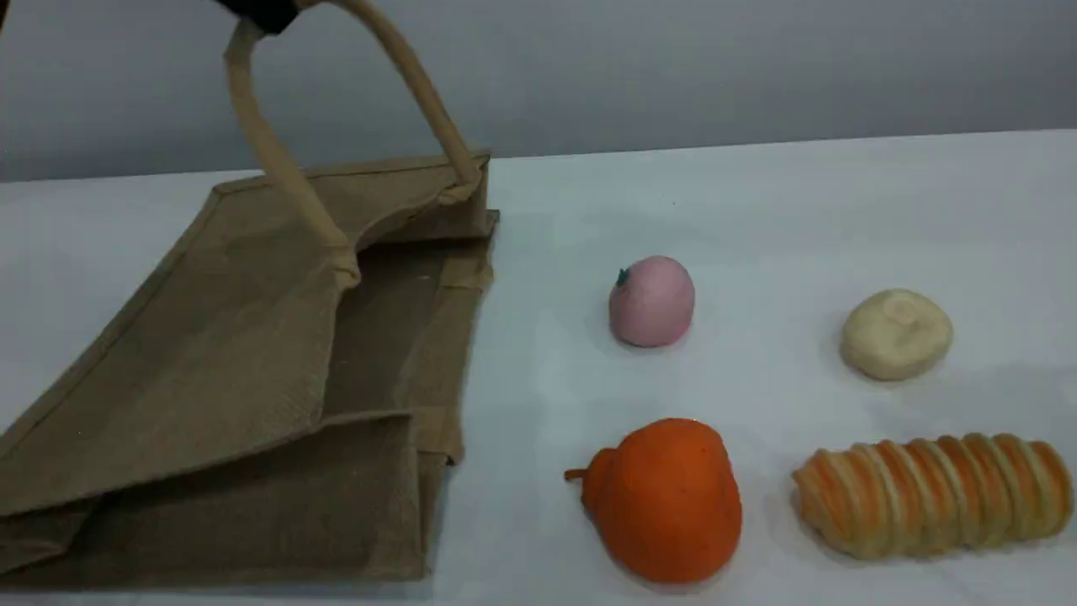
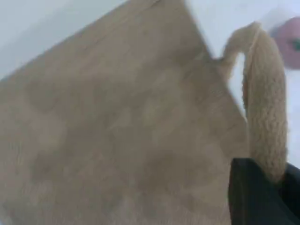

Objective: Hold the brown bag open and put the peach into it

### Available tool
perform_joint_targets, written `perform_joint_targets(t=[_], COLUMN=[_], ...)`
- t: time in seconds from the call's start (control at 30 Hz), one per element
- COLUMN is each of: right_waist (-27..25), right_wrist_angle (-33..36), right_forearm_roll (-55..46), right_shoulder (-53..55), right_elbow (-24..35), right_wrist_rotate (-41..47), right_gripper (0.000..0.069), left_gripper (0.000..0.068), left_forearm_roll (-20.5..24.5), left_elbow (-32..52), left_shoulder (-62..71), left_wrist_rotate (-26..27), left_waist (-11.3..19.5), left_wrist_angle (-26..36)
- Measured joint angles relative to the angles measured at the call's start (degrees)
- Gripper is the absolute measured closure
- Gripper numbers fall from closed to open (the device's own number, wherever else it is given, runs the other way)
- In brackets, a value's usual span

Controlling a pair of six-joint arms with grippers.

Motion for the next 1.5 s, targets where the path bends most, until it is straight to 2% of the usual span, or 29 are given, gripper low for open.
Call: perform_joint_targets(t=[0.1,0.17,0.27,0.33,0.5,0.6,0.77,1.0,1.17,1.5], right_waist=[0.0,0.0,0.05,0.05,0.05,0.05,0.62,5.66,9.42,13.9], right_wrist_angle=[-0.72,-1.92,-4.19,-5.07,-8.88,-10.0,-10.94,-16.52,-22.33,-29.19], right_forearm_roll=[0.58,1.45,3.17,4.66,7.66,10.26,15.21,17.32,17.67,17.72], right_shoulder=[3.21,5.24,8.42,10.18,14.05,16.09,19.18,23.18,27.21,36.68], right_elbow=[0.0,0.0,0.0,0.0,0.0,0.0,0.0,0.0,0.0,0.0], right_wrist_rotate=[-0.24,-1.58,-4.13,-5.92,-9.68,-12.14,-17.1,-23.0,-24.11,-24.24], right_gripper=[0.0165,0.0165,0.0165,0.0165,0.0165,0.0165,0.0165,0.0165,0.0165,0.0165], left_gripper=[0.0589,0.0589,0.0589,0.0589,0.0589,0.0589,0.0589,0.0589,0.0589,0.0589], left_forearm_roll=[-3.52,-3.97,-3.52,-3.12,0.76,0.5,0.51,0.51,0.46,0.46], left_elbow=[-1.44,-2.54,-3.0,-3.0,-3.0,-3.04,-3.07,-3.07,-3.07,-3.07], left_shoulder=[0.0,-0.02,-0.94,-1.94,-4.79,-6.29,-8.4,-10.17,-10.31,-10.41], left_wrist_rotate=[4.07,4.45,4.83,6.95,8.08,8.65,10.89,13.81,14.29,18.43], left_waist=[0.0,-0.28,-1.56,-2.95,-5.78,-6.74,-6.87,-6.87,-6.87,-6.87], left_wrist_angle=[0.0,-0.07,-0.18,-0.19,-0.02,-0.01,-0.01,-0.01,-0.12,-0.17])
